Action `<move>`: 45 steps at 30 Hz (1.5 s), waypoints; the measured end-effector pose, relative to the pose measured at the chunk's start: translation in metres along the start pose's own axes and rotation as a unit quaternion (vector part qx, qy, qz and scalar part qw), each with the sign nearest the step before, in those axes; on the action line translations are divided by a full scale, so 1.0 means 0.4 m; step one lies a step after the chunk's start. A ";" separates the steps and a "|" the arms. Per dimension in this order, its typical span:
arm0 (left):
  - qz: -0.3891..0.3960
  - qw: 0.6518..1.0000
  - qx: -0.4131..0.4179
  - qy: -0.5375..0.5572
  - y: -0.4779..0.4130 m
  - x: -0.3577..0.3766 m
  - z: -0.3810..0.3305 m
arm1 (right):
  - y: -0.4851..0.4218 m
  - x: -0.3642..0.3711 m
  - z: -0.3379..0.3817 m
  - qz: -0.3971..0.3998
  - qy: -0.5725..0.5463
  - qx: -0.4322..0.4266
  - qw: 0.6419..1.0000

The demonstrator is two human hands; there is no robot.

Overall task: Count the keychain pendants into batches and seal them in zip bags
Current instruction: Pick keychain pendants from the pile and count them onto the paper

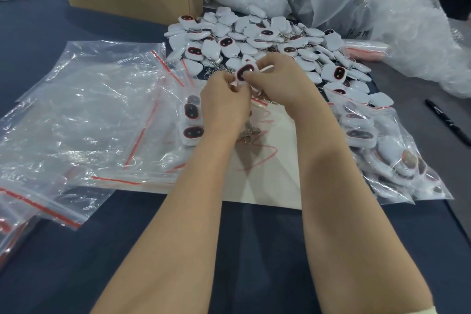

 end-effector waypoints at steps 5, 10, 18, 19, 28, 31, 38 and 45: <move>-0.065 0.995 0.070 0.022 0.012 -0.003 -0.018 | 0.009 -0.019 0.002 0.047 0.141 0.022 0.989; -0.092 0.978 0.182 0.036 0.037 -0.005 -0.051 | 0.019 0.001 0.009 0.106 -0.086 -0.038 0.990; -0.093 0.980 0.174 0.027 0.031 0.000 -0.030 | -0.006 -0.006 -0.012 0.003 -0.159 -0.004 0.987; -0.076 0.983 0.169 0.008 0.029 0.006 -0.022 | -0.014 -0.015 -0.025 -0.087 -0.129 -0.005 0.988; -0.028 0.982 0.149 -0.114 0.021 0.036 0.012 | -0.057 0.040 -0.130 -0.062 0.279 -0.029 0.958; -0.027 0.984 0.139 -0.104 0.021 0.034 0.013 | -0.066 0.048 -0.148 -0.032 0.357 -0.007 0.934; -0.029 0.987 0.129 -0.095 0.022 0.033 0.012 | -0.085 0.065 -0.152 -0.059 0.318 0.045 0.945; -0.024 0.986 0.126 -0.106 0.020 0.034 0.013 | -0.112 0.066 -0.149 -0.047 0.328 0.082 0.940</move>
Point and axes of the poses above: each hand's wrist, its own y-axis away from the middle knuckle, its own x-axis out of the palm, z = x × y, the point moved 2 cm from there along -y, towards the middle knuckle, and after that the axes turned 2 degrees about -y, right-handed, at the moved point
